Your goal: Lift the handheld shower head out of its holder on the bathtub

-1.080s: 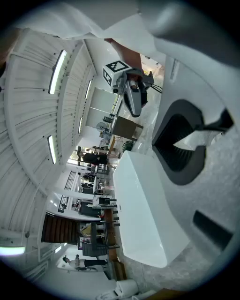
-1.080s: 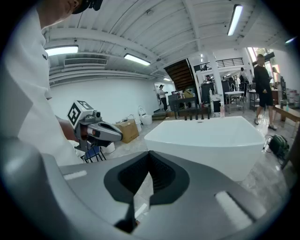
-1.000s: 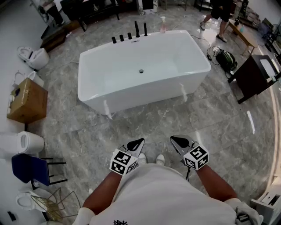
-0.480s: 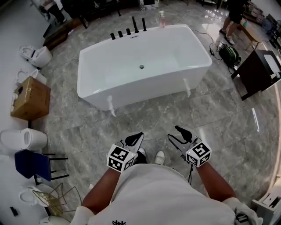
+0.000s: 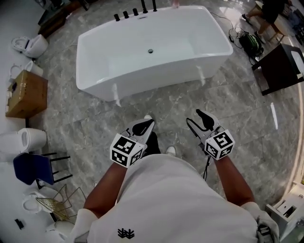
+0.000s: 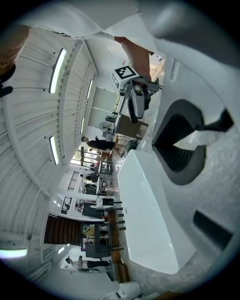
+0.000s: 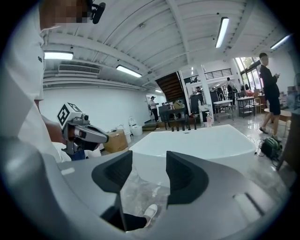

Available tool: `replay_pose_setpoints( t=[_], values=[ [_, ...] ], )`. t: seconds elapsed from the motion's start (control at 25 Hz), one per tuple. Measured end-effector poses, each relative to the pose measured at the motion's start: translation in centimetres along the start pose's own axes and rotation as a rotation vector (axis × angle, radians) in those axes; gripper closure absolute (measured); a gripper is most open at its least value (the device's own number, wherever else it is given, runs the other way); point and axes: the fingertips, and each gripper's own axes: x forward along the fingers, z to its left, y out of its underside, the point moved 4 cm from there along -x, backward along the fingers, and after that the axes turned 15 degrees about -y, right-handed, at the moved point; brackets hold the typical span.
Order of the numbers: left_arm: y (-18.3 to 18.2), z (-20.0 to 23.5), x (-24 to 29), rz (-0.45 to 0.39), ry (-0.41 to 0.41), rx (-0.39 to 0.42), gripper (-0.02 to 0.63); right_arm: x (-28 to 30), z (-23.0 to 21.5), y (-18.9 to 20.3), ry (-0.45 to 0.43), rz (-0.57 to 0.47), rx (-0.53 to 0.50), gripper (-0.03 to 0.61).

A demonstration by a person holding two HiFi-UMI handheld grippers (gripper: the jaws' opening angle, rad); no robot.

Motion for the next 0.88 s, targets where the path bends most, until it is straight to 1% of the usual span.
replay_pose_setpoints(
  t=[0.2, 0.44, 0.64, 0.76, 0.88],
  values=[
    [-2.3, 5.1, 4.2, -0.003, 0.04, -0.033, 0.607, 3.6, -3.9, -2.5, 0.056, 0.024, 0.014, 0.337],
    [-7.2, 12.4, 8.0, -0.033, 0.085, -0.009, 0.607, 10.3, -8.5, -6.6, 0.102, 0.048, 0.01, 0.347],
    [-9.3, 19.7, 9.7, -0.041, 0.087, 0.003, 0.607, 17.4, -11.4, -9.6, 0.098, 0.075, -0.01, 0.35],
    [-9.9, 22.8, 10.5, -0.038, 0.085, 0.006, 0.607, 20.6, -12.7, -11.4, 0.089, 0.088, -0.031, 0.354],
    [-10.5, 25.1, 11.1, -0.044, 0.077, -0.01, 0.607, 23.2, -13.9, -12.7, 0.085, 0.089, -0.031, 0.356]
  ],
)
